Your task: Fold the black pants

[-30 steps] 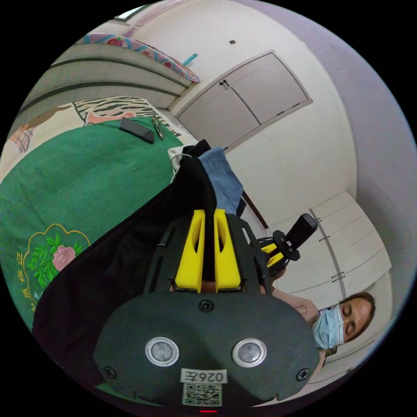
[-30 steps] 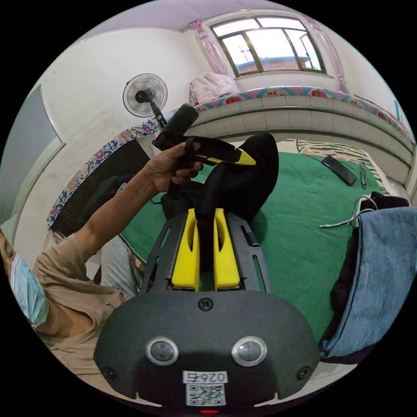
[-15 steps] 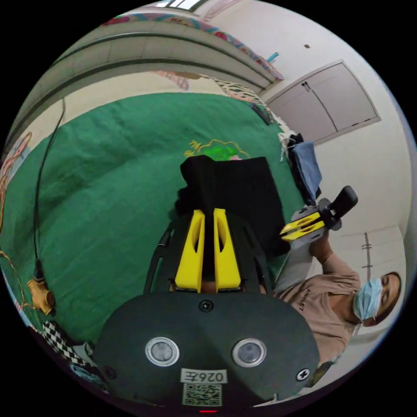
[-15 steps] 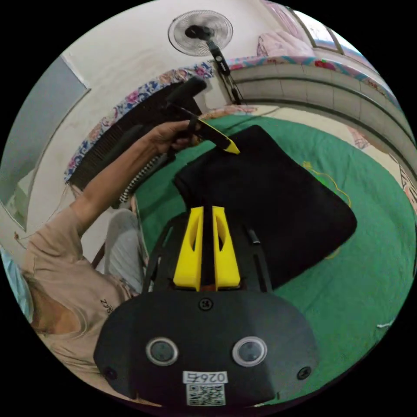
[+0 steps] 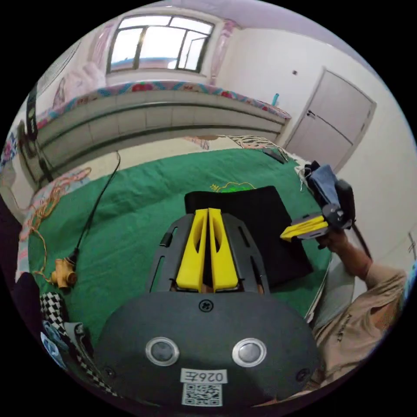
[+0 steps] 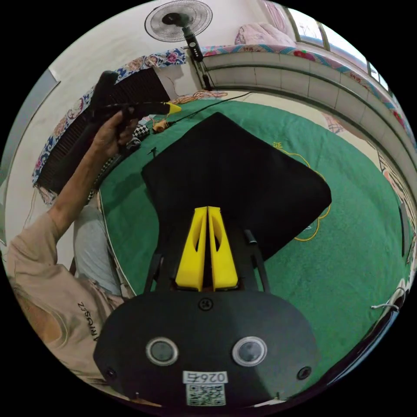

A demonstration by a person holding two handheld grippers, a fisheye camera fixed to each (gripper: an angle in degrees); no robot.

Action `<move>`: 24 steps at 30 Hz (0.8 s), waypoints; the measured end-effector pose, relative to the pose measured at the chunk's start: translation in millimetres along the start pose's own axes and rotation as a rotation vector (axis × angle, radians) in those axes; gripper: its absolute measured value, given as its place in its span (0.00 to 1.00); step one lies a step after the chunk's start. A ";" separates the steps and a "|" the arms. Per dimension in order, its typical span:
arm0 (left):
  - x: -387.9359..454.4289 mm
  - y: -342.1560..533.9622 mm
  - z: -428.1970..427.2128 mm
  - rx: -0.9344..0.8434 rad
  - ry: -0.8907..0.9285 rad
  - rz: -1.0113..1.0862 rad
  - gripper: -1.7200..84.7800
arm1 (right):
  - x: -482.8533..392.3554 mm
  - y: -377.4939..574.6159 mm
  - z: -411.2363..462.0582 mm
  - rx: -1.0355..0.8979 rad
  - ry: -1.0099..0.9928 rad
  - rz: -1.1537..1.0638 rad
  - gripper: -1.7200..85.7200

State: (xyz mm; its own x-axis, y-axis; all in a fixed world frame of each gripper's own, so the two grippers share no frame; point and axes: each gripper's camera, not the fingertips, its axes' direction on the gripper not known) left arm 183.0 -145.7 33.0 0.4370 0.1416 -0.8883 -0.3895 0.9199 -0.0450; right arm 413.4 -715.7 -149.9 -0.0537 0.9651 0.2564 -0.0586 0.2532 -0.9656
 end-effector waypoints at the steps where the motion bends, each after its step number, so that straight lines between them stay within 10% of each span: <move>1: 29.6 1.8 8.2 -0.002 -0.030 0.094 0.01 | 0.7 -0.3 0.0 0.010 0.012 0.006 0.01; 5: 66.5 1.1 114.2 -0.379 -0.334 0.364 0.01 | 15.1 -4.5 28.6 -0.094 0.077 -0.043 0.01; 14: 81.1 44.6 7.5 -0.082 -0.097 0.276 0.01 | 5.9 4.4 -4.0 -0.047 -0.021 -0.120 0.01; 18: 58.2 78.3 50.0 -0.214 -0.097 0.231 0.01 | 15.7 -0.1 43.7 -0.225 0.072 -0.093 0.01; 24: 3.0 87.8 -18.8 0.071 -0.057 0.032 0.02 | 21.7 17.4 -24.8 0.018 0.163 -0.123 0.01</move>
State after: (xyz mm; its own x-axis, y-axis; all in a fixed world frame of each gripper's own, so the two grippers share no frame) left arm 134.9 -71.4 17.8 0.4713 0.1899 -0.8613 -0.3464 0.9379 0.0173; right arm 435.9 -688.6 -162.3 0.1172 0.9254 0.3605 -0.0726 0.3700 -0.9262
